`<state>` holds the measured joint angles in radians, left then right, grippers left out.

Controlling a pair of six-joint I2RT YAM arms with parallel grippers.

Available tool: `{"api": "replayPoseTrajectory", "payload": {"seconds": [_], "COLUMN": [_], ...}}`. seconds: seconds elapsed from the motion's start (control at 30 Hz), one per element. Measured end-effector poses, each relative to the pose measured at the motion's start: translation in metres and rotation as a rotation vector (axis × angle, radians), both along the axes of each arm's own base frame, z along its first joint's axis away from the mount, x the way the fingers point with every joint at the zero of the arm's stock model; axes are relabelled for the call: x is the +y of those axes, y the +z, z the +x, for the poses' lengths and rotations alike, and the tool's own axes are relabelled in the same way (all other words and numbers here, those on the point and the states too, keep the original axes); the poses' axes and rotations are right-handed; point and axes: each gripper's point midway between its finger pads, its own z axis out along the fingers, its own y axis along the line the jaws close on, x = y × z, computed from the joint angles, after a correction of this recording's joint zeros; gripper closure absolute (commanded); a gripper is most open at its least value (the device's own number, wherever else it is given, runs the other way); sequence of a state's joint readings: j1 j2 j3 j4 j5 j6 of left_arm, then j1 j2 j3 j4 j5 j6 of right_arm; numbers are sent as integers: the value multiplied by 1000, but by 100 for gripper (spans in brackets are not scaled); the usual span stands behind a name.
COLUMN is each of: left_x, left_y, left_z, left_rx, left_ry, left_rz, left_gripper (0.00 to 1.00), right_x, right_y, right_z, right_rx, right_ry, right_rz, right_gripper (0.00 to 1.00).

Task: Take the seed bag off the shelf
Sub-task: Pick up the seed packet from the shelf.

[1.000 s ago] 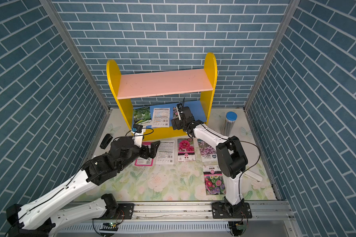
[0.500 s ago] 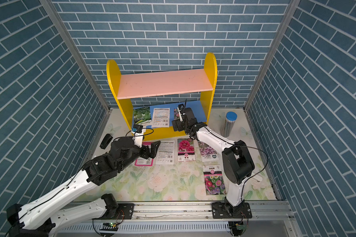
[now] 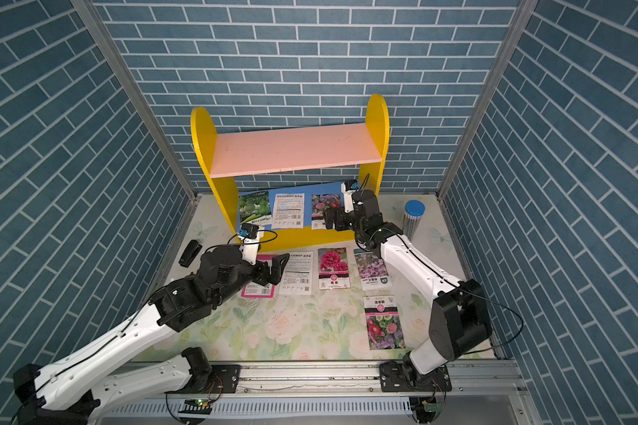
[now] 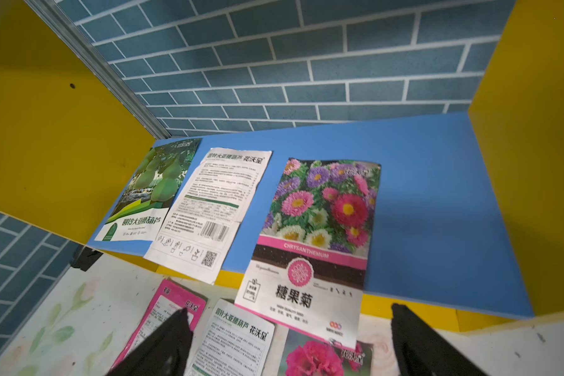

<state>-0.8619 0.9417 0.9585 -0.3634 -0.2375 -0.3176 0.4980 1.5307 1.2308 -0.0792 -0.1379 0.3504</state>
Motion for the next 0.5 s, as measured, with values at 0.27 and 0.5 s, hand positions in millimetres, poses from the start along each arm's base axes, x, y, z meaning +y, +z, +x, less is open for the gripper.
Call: {"api": "replayPoseTrajectory", "payload": {"seconds": [0.27, 0.5], "left_x": [-7, -9], "left_y": [3, 4], "left_z": [-3, -5], "left_rx": [-6, -4], "left_ry": [-47, -63], "left_rz": [-12, -17], "left_gripper": [0, 0], "right_x": [-20, -12], "right_y": [-43, -51], "right_z": [-12, -7], "right_rx": [154, 184], "right_ry": [11, 42], "right_rz": [106, 172], "right_gripper": [8, 11]}}
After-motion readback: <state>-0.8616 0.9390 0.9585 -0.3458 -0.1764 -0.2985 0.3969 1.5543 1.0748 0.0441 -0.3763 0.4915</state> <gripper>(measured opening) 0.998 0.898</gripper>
